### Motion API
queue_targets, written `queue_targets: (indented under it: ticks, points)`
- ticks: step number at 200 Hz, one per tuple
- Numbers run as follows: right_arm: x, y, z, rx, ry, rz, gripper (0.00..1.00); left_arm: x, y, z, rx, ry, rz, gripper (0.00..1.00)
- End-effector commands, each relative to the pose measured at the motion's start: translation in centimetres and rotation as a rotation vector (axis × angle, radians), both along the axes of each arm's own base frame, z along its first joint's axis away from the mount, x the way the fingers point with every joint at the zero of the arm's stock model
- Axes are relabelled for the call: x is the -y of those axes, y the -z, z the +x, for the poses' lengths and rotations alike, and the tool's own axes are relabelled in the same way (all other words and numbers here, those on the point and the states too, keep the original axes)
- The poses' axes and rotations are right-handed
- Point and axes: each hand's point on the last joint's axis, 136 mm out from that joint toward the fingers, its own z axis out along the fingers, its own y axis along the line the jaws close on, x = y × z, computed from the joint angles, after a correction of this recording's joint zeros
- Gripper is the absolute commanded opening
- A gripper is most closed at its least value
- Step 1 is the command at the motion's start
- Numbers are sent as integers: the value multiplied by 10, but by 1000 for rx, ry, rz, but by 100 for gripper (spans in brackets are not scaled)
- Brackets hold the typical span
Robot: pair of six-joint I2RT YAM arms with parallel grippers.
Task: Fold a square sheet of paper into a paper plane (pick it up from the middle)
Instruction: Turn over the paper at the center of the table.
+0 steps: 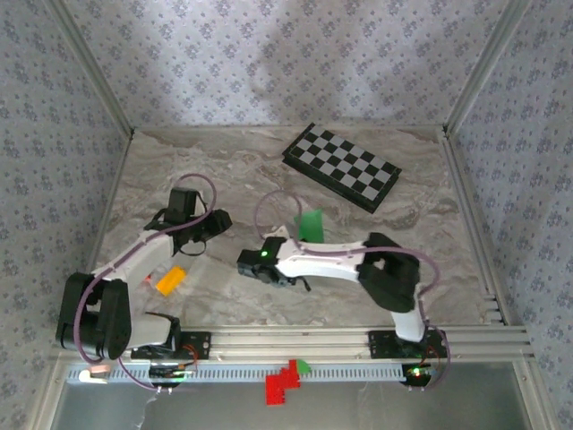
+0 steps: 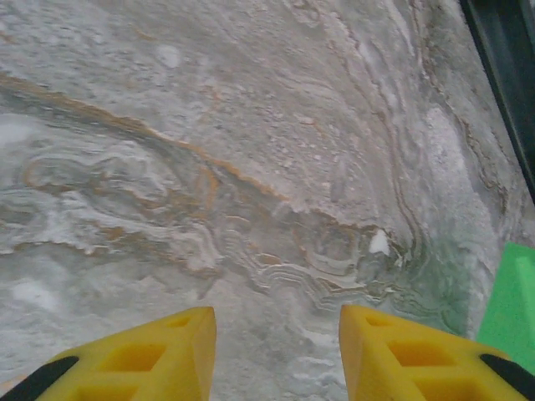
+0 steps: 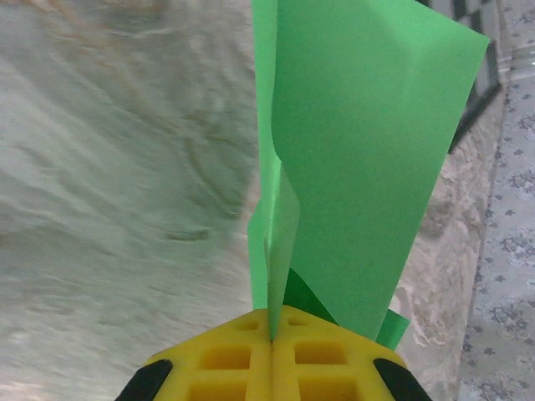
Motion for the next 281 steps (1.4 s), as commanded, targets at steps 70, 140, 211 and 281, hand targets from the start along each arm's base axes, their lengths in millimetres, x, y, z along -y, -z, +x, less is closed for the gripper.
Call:
queue_targets:
  ticks: [70, 140, 211, 281]
  points:
    - [-64, 50, -19, -147, -50, 140, 24, -3, -1, -15, -20, 35, -22, 44]
    - [-57, 0, -46, -267, -120, 518, 26, 20, -12, -25, -17, 117, -84, 45]
    - [19, 16, -25, -410, 15, 855, 18, 72, -6, -52, -65, 257, -71, 44]
    - [-6, 39, -13, -458, -26, 916, 15, 90, 17, -63, -125, 293, -49, 43]
